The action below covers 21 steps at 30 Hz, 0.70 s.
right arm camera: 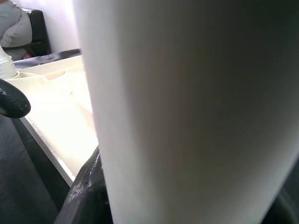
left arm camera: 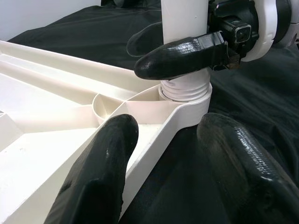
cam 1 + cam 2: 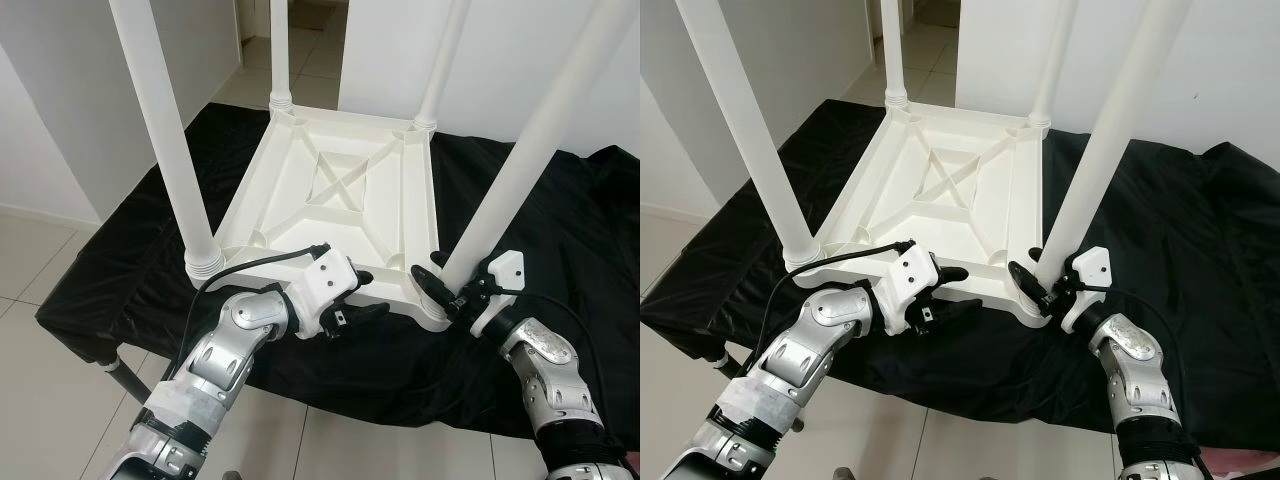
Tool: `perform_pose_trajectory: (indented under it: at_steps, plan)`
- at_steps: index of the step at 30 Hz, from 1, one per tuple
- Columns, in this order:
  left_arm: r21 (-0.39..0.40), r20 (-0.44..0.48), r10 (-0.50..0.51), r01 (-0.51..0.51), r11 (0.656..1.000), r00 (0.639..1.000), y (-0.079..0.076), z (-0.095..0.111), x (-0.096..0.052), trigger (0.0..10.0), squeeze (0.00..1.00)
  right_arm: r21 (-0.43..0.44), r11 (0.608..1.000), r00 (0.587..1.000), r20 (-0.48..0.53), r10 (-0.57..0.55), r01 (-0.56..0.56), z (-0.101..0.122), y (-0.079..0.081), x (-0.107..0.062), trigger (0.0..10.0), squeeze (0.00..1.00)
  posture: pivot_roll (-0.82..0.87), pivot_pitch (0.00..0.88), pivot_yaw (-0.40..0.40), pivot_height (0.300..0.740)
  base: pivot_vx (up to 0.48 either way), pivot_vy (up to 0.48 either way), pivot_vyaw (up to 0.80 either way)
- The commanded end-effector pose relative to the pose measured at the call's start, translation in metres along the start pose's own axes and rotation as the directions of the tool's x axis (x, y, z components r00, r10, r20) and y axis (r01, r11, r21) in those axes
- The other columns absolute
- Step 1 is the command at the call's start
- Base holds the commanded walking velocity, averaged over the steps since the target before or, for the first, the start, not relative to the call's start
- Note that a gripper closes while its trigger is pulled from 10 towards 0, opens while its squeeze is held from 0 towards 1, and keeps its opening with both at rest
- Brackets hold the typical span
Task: Building children table
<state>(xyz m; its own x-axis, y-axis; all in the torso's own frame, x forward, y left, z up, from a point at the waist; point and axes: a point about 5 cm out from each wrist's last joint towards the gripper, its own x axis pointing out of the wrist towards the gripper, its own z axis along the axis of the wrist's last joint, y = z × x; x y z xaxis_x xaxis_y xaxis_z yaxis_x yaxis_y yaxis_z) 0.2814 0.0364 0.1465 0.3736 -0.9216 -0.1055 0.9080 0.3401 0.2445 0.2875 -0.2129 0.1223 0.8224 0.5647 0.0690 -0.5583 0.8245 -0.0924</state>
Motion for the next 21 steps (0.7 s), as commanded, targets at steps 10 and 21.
perform_pose_trajectory:
  at_steps: [10,21]
  plan:
    - [0.004,0.004,0.029,-0.029,1.0,1.0,-0.002,-0.001,0.003,10.0,0.0,0.011,0.985,0.985,-0.02,-0.173,0.173,-0.006,0.008,-0.001,10.0,0.0,-0.08,0.0,-0.032,0.74,0.0,0.0,0.0]
    - [0.001,0.002,0.017,-0.017,1.0,1.0,-0.005,-0.003,0.003,10.0,0.0,0.065,0.888,0.891,-0.009,-0.455,0.454,-0.007,0.028,0.003,10.0,0.0,-0.08,0.0,-0.025,0.74,0.0,0.0,0.0]
